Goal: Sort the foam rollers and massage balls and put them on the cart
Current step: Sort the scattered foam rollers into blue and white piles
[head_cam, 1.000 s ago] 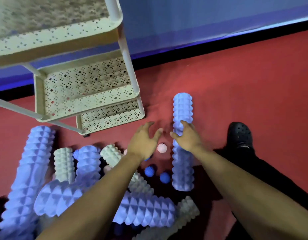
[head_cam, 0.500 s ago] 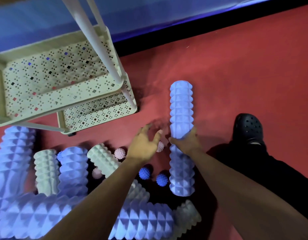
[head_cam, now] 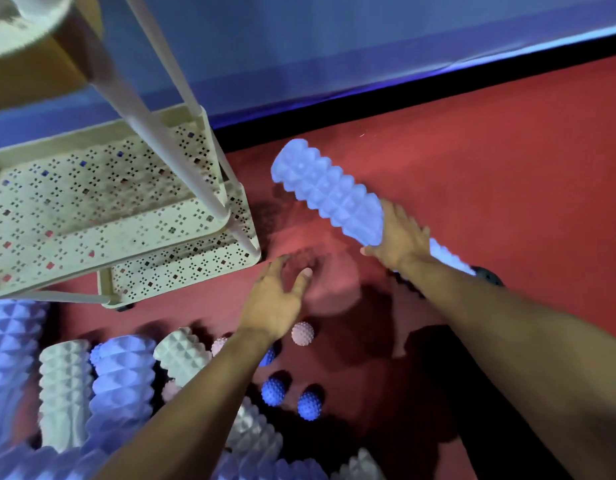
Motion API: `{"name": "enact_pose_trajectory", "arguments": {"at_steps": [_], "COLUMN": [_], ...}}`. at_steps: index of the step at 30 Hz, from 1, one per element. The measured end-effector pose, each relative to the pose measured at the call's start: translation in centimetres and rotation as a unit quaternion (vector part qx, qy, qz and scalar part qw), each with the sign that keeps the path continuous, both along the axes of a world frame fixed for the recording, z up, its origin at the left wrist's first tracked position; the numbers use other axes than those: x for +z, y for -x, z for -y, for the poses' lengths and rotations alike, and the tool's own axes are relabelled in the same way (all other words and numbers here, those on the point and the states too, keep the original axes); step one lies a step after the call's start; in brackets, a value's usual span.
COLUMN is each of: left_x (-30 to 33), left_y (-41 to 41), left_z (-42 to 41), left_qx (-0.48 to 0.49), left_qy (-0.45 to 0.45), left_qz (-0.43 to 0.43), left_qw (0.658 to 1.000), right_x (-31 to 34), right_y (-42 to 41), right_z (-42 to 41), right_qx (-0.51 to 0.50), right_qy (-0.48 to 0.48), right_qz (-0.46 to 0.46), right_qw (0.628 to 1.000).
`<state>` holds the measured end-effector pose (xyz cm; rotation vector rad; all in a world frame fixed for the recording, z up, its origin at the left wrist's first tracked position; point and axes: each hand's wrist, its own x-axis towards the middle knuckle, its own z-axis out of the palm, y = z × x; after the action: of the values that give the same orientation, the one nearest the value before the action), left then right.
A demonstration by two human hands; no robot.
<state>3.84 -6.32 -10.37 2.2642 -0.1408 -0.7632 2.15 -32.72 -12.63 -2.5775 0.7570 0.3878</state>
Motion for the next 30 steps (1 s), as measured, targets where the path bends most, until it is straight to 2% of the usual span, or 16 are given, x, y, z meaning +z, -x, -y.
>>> {"name": "enact_pose_trajectory", "arguments": {"at_steps": [4, 7, 12, 19, 26, 30], "left_x": [-0.9, -1.9, -3.0, -3.0, -2.8, -1.4], "left_y": [-1.3, -1.9, -1.9, -1.9, -1.1, -0.4], "left_z": [1.1, 1.4, 1.4, 0.8, 1.7, 0.7], "left_qx": [0.006, 0.010, 0.012, 0.011, 0.012, 0.008], "left_qy": [0.008, 0.001, -0.007, -0.026, -0.015, -0.017], "left_qz": [0.018, 0.017, 0.011, 0.006, 0.000, 0.008], "left_qw": [1.000, 1.000, 1.000, 1.000, 1.000, 1.000], "right_x": [-0.7, -2.2, -4.6, -4.7, -4.3, -2.8], "right_y": [-3.9, -5.7, -5.4, -4.4, -4.1, -3.1], "right_z": [3.9, 5.6, 5.8, 8.2, 7.7, 5.9], "right_qx": [0.160, 0.219, 0.166, 0.160, 0.126, 0.107], "right_qy": [0.148, 0.186, 0.163, 0.199, 0.111, 0.098], "right_qz": [-0.018, -0.021, -0.061, -0.042, -0.050, -0.014], "right_qw": [0.976, 0.958, 0.971, 0.966, 0.985, 0.989]}}
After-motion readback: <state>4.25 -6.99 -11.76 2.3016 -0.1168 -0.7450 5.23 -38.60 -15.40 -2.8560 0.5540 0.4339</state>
